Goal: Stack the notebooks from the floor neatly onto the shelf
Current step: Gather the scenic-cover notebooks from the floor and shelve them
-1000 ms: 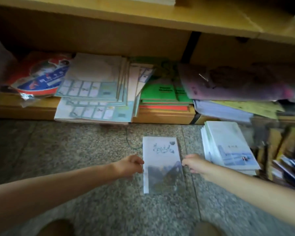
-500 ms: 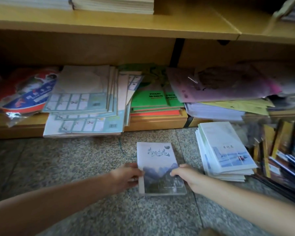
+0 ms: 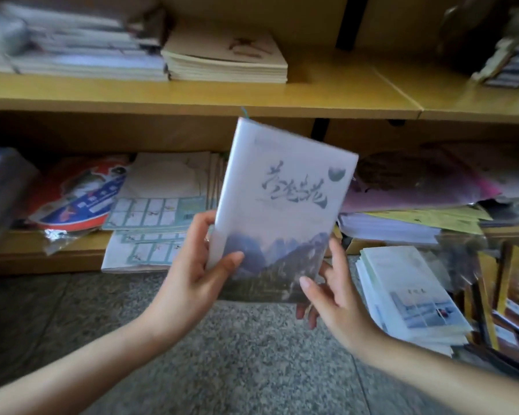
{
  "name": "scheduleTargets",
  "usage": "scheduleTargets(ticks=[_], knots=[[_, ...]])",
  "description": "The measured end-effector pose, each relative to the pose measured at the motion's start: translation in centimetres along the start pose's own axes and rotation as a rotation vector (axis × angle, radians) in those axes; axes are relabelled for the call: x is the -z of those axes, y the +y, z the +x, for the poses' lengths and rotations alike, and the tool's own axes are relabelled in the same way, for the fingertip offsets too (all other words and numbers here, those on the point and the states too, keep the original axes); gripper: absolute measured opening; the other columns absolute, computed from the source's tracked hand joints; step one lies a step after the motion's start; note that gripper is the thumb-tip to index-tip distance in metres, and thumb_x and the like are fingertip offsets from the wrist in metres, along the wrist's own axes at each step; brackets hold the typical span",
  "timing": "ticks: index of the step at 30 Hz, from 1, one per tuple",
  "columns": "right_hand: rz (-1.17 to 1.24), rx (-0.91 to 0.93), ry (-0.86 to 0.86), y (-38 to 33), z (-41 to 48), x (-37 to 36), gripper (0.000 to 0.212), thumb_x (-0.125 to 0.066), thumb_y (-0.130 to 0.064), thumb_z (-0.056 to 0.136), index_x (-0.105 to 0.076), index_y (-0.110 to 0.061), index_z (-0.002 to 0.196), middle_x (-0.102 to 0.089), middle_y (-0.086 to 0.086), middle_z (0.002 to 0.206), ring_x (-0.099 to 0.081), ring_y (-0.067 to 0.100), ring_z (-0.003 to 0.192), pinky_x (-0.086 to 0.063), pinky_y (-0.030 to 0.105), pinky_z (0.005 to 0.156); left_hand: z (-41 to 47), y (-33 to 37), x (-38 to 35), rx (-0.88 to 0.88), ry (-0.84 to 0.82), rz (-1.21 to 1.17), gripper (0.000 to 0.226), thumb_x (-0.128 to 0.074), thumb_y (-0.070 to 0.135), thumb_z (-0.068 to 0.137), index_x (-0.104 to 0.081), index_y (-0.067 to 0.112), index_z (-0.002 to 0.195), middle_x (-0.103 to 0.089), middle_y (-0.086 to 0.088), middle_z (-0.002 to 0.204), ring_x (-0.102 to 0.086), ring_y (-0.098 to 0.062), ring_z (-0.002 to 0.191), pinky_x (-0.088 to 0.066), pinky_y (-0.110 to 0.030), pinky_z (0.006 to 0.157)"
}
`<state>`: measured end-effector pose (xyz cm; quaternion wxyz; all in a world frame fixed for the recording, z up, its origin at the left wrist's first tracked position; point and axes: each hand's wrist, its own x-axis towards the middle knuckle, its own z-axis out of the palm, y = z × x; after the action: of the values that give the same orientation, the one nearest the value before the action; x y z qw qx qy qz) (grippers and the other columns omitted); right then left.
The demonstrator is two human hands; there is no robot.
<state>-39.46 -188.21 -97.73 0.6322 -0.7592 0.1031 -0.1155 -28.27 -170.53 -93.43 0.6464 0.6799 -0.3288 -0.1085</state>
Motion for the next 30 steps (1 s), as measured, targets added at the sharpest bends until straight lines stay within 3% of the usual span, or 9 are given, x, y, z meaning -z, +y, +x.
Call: scheduleTargets(ticks=[5,9,13,16,19,22,25,28,30], knots=[[0.074,0.1,-0.129,-7.6,5.7,-0.2,0.068,-0.063,-0.016,0.086,-0.028,-0.035,0.141,-0.071,0.001,0.078,-0.052,0.013,0.037,-0.033,0.016,0.032,3.6,4.7,3.8,-0.162,0.246,-0.033,0.026,-0.059,0.014,0.08,-0.053,0.023,0.103,-0.07,0.007,0.085,-0.066,-0.002,0.071,-0.053,-0.015,0.06],[0.189,0.187,-0.151,-12.7,9.4,-1.6,0.027,-0.055,-0.002,0.09,-0.054,-0.019,0.111,-0.068,-0.005,0.074,-0.041,0.001,0.043,-0.029,0.011,0.039,5.8,6.7,7.4,-0.184,0.352,-0.069,0.014,-0.056,0.013,0.092,-0.061,0.019,0.103,-0.072,0.005,0.083,-0.066,-0.006,0.072,-0.053,-0.018,0.06],[0.271,0.221,-0.174,-17.5,12.4,-3.7,0.023,-0.046,-0.001,0.093,-0.058,-0.012,0.11,-0.072,-0.003,0.078,-0.063,0.001,0.059,-0.041,0.009,0.044,5.9,8.5,10.3,-0.141,0.389,-0.204,0.019,-0.045,0.011,0.093,-0.06,0.011,0.104,-0.072,0.003,0.076,-0.066,-0.007,0.063,-0.052,-0.019,0.05],[0.197,0.226,-0.103,-20.3,14.9,-5.6,0.022,-0.048,-0.01,0.095,-0.061,-0.017,0.111,-0.071,-0.005,0.082,-0.063,0.001,0.062,-0.039,0.01,0.042,5.8,9.3,12.6,-0.129,0.41,-0.189,0.022,-0.048,0.021,0.088,-0.059,0.017,0.106,-0.072,-0.005,0.078,-0.067,-0.016,0.059,-0.055,-0.024,0.048],[0.139,0.191,-0.008,-23.0,18.7,-7.8,0.016,-0.05,-0.014,0.096,-0.062,-0.025,0.095,-0.069,-0.007,0.089,-0.064,0.008,0.08,-0.045,0.017,0.054,6.3,9.3,15.3,-0.134,0.461,-0.15,0.023,-0.043,0.009,0.094,-0.057,0.019,0.11,-0.071,-0.008,0.084,-0.067,-0.018,0.054,-0.053,-0.021,0.047],[0.171,0.123,0.063,-25.2,23.9,-10.3,0.01,-0.051,-0.009,0.095,-0.058,-0.015,0.09,-0.059,-0.001,0.084,-0.051,0.01,0.066,-0.034,0.014,0.038,6.4,9.2,17.1,-0.175,0.379,0.018,0.029,-0.045,0.002,0.093,-0.056,0.015,0.117,-0.068,0.0,0.11,-0.069,-0.018,0.071,-0.054,-0.02,0.055],[0.088,0.066,0.067,-26.5,28.5,-12.5,0.018,-0.043,-0.004,0.096,-0.046,-0.014,0.081,-0.037,0.001,0.073,-0.027,0.01,0.056,-0.019,0.014,0.03,6.6,8.8,17.9,-0.174,0.402,0.096,0.025,-0.047,0.0,0.093,-0.058,0.008,0.113,-0.065,0.003,0.114,-0.068,-0.015,0.078,-0.055,-0.02,0.061],[-0.08,0.012,0.021,-26.7,30.6,-13.9,0.014,-0.036,-0.005,0.098,-0.045,-0.013,0.091,-0.03,0.0,0.071,-0.029,0.01,0.056,-0.026,0.012,0.024,7.3,8.3,18.4,-0.163,0.452,0.095,0.021,-0.046,0.0,0.093,-0.06,0.007,0.107,-0.066,0.001,0.111,-0.069,-0.014,0.076,-0.055,-0.02,0.059],[-0.126,0.024,0.059,-26.2,31.4,-14.6,0.025,-0.037,-0.005,0.097,-0.047,-0.003,0.121,-0.032,0.001,0.071,-0.033,0.01,0.057,-0.029,0.009,0.025,7.5,8.0,18.7,-0.156,0.474,0.09,0.02,-0.046,0.0,0.093,-0.062,0.009,0.103,-0.067,0.0,0.108,-0.069,-0.015,0.076,-0.056,-0.022,0.06]])
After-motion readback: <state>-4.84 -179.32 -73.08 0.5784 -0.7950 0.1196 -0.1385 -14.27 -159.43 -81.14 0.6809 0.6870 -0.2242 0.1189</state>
